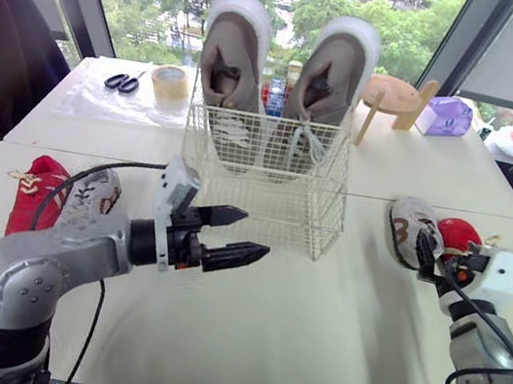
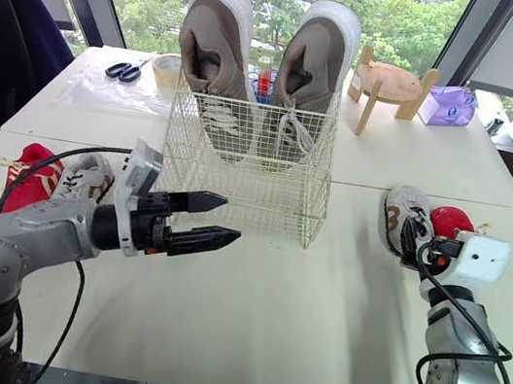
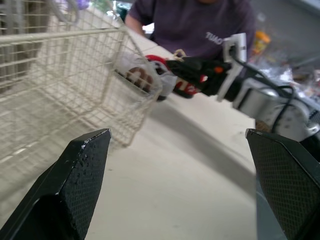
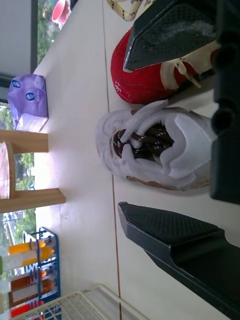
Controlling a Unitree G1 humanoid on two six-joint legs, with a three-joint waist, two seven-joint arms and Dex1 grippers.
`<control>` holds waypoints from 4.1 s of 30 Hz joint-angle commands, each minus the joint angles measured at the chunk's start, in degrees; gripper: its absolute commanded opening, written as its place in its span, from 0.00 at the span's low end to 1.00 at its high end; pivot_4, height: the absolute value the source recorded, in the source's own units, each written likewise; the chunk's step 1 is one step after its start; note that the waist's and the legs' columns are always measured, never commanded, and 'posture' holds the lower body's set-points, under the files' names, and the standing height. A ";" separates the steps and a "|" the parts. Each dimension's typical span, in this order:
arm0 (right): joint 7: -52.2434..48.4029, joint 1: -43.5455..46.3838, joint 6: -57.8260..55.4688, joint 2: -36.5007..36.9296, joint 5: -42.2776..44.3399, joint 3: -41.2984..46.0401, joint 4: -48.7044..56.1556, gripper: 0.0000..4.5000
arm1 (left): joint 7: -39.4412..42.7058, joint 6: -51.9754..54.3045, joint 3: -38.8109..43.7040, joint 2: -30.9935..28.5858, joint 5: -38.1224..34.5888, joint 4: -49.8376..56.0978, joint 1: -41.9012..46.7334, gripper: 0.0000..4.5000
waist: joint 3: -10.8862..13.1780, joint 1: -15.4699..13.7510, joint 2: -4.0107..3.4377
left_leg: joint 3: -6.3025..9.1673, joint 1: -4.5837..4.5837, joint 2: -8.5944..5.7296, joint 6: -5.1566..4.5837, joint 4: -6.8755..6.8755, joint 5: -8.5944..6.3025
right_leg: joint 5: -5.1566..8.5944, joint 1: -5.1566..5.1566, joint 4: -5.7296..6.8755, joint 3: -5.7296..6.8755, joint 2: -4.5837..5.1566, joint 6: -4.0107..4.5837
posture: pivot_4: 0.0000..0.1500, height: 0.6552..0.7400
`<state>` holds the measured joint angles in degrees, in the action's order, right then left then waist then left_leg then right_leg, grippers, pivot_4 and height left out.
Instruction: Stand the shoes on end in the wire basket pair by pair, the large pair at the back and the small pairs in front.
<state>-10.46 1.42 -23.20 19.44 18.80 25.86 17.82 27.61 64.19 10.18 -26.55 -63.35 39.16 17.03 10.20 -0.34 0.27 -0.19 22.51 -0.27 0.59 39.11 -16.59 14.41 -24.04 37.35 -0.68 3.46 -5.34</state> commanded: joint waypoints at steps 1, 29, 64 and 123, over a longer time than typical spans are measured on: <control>-1.47 -0.10 1.49 2.71 -1.53 -0.32 -1.97 1.00 | -4.21 -3.11 -2.00 1.87 -1.56 4.56 -1.04 0.99 | 0.00 -0.19 0.00 | 0.00 -0.05 0.00 -0.03 0.00 -0.02 | 0.00 0.09 -0.08 0.00 0.00 0.00 | 1.00 1.00; 2.72 18.00 17.43 4.72 -9.08 -5.08 -43.54 1.00 | -10.34 -9.18 -6.86 -3.22 -3.53 5.97 -4.10 0.99 | -0.01 -0.10 -0.01 | 0.06 -0.42 -0.01 -0.15 0.01 -0.08 | 0.10 0.66 -0.37 -0.07 -0.08 0.16 | 1.00 1.00; -32.87 64.72 11.39 22.57 9.25 -15.42 -21.83 0.37 | -14.14 -17.66 10.70 -12.34 -42.35 -31.71 34.69 1.00 | 0.34 1.14 0.17 | 0.23 0.13 0.09 -0.31 -0.49 -0.19 | 0.02 -0.17 -0.41 -0.12 -0.22 -0.06 | 1.00 1.00; 4.77 49.19 -9.76 -21.27 57.79 -8.48 -3.29 0.99 | -13.52 -25.78 10.71 11.72 -20.83 -31.02 34.26 0.06 | 0.35 1.13 0.17 | 0.29 0.89 -0.06 0.00 -0.07 0.01 | -0.02 -0.79 -0.18 -0.07 -0.05 -0.06 | 1.00 1.00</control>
<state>-4.97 49.18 -33.57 -2.06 75.10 18.38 12.01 13.92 38.45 21.53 -14.50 -84.45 6.00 50.62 10.54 0.79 0.44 0.10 23.41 -0.32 0.59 39.05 -16.58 14.39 -24.83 37.16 -0.74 3.39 -5.39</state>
